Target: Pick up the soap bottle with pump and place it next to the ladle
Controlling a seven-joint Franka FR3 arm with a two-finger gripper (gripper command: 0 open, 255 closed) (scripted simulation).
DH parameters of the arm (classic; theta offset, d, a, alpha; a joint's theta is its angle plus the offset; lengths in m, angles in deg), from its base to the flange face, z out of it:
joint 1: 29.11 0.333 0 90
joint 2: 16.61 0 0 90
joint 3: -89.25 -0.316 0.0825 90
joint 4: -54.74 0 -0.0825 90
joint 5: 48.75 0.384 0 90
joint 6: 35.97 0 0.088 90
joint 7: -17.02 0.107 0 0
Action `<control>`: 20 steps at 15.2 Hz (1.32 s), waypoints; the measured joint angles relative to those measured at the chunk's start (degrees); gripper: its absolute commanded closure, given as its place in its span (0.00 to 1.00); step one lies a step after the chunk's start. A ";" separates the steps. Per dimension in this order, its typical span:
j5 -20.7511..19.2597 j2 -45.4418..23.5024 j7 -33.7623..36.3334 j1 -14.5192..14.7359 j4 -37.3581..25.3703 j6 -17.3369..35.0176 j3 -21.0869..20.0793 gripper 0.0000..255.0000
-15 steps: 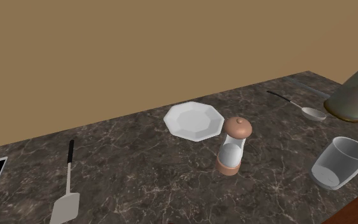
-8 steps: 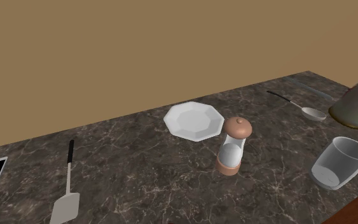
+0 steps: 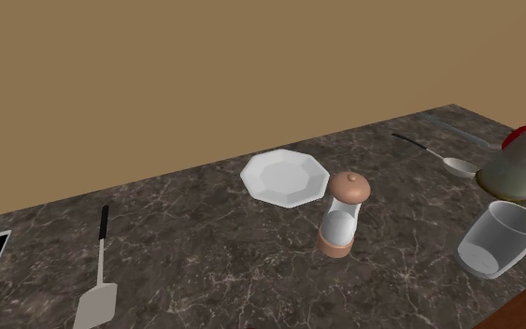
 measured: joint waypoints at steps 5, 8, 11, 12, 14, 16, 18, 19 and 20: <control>0.94 -0.86 -0.72 0.26 3.25 3.68 -0.56 1.00; 1.22 -1.14 -1.05 0.10 3.78 4.39 -0.71 1.00; 1.26 -1.18 -1.08 0.09 3.85 4.49 -0.73 1.00; 1.27 -1.18 -1.09 0.08 3.85 4.50 -0.73 1.00; 1.27 -1.17 -1.08 0.09 3.86 4.51 -0.73 0.00; 1.27 -1.17 -1.08 0.09 3.85 4.51 -0.73 0.00; 1.26 -1.16 -1.08 0.09 3.85 4.51 -0.73 0.00; 1.26 -1.16 -1.08 0.09 3.85 4.51 -0.73 0.00; 1.05 -1.01 -0.90 0.02 3.07 3.69 -0.61 0.00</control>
